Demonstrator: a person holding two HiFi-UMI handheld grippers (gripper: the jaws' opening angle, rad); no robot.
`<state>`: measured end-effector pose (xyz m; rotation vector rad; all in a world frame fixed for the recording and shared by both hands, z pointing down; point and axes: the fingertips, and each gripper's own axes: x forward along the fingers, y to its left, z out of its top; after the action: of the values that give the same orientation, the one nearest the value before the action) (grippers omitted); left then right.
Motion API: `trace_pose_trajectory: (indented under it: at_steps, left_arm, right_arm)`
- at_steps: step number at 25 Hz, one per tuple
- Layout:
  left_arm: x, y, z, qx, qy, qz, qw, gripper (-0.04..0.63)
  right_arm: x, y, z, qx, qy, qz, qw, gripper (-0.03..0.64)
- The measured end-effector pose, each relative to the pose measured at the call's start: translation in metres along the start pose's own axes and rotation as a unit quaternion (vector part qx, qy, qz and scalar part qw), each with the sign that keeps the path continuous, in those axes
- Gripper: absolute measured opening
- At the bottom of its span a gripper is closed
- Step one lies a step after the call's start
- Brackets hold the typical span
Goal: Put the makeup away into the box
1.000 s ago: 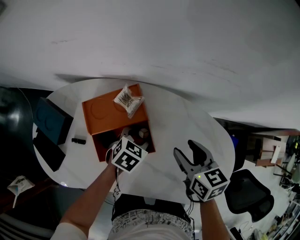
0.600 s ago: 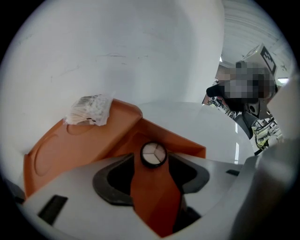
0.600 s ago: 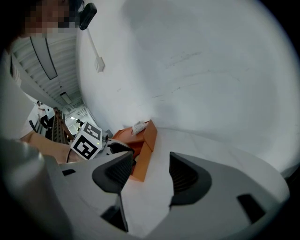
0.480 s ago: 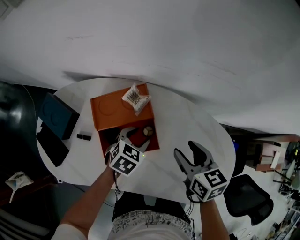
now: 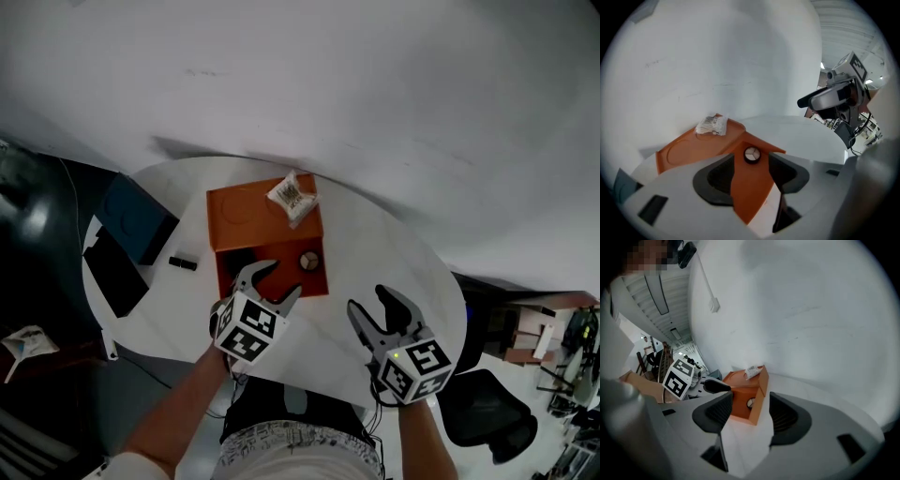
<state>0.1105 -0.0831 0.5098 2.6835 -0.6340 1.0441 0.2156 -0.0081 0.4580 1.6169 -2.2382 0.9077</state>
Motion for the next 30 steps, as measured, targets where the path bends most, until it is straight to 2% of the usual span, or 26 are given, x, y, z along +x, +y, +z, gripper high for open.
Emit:
trace_pose_trajectory:
  at_steps: [7, 15, 30]
  left_arm:
    - [-0.053, 0.016, 0.002, -0.034, -0.054, 0.040, 0.9972, 0.247]
    - [-0.111, 0.059, -0.019, -0.088, -0.099, 0.090, 0.9871, 0.242]
    - [-0.182, 0.132, -0.098, -0.162, -0.122, 0.166, 0.9651, 0.212]
  right_arm:
    - [0.007, 0.031, 0.016, -0.033, 0.004, 0.021, 0.999, 0.258]
    - [0.039, 0.077, 0.023, -0.074, 0.017, 0.052, 0.996, 0.258]
    - [0.124, 0.163, 0.014, -0.147, 0.070, 0.103, 0.981, 0.256]
